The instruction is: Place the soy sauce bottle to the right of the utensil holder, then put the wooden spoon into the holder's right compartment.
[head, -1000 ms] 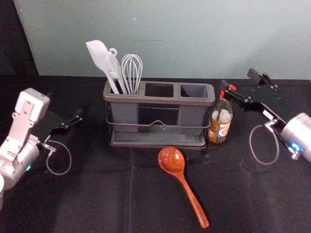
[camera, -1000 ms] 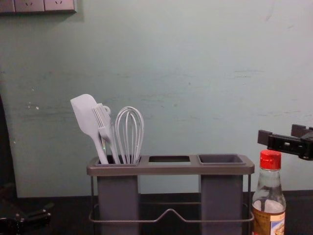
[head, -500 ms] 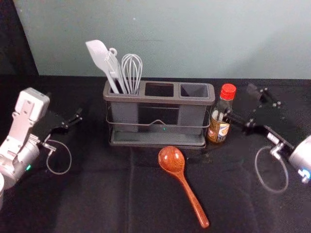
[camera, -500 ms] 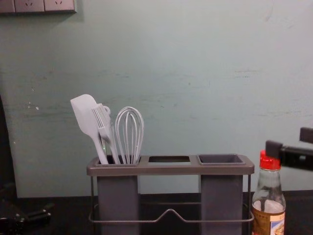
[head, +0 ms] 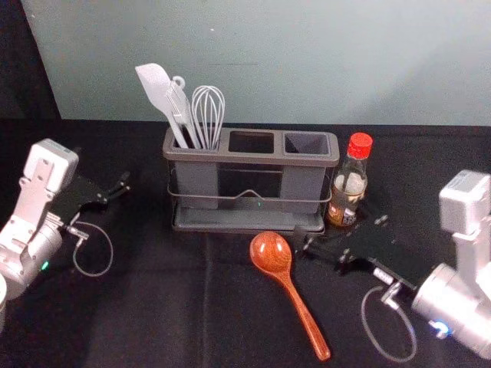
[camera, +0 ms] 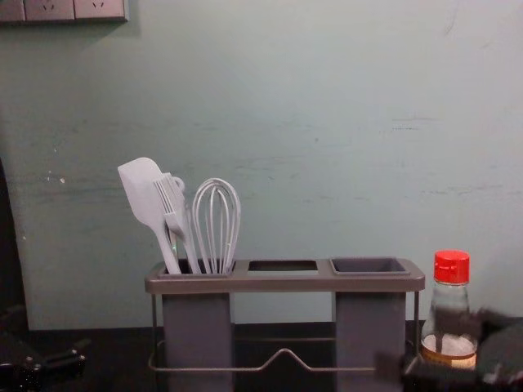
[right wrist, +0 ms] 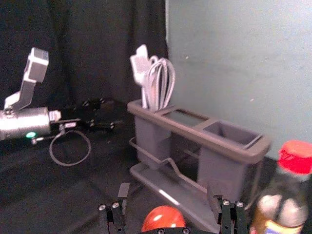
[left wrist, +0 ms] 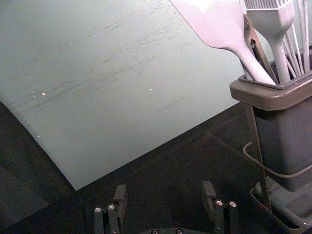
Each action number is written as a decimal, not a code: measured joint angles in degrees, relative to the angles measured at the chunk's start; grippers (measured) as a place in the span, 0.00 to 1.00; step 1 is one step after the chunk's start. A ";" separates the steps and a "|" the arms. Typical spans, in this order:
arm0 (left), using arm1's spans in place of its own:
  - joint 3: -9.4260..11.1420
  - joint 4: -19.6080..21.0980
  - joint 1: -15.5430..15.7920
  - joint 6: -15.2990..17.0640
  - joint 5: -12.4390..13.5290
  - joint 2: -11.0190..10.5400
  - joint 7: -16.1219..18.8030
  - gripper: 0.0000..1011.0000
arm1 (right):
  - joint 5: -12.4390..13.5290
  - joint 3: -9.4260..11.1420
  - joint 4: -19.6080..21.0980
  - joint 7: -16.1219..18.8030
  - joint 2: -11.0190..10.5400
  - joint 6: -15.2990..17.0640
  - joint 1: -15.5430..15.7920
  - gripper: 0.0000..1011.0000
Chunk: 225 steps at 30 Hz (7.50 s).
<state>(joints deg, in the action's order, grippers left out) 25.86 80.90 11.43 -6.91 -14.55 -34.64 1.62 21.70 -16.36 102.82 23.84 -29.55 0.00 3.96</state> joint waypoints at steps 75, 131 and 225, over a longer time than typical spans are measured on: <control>0.00 0.00 0.00 0.00 0.00 0.00 0.00 0.99 | -12.40 -12.58 -2.95 -12.42 11.34 48.02 -15.99 0.99; 0.00 0.00 0.00 0.00 0.00 0.00 0.00 0.99 | -18.74 -10.68 -9.47 -8.03 17.20 47.41 -17.64 0.99; 0.00 0.00 0.00 0.00 0.00 -0.01 0.00 0.99 | -10.35 5.49 6.42 2.87 9.65 8.02 2.61 0.83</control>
<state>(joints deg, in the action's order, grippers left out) 25.86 80.90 11.43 -6.91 -14.55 -34.65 1.62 11.35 -10.87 109.23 26.71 -19.90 8.03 6.57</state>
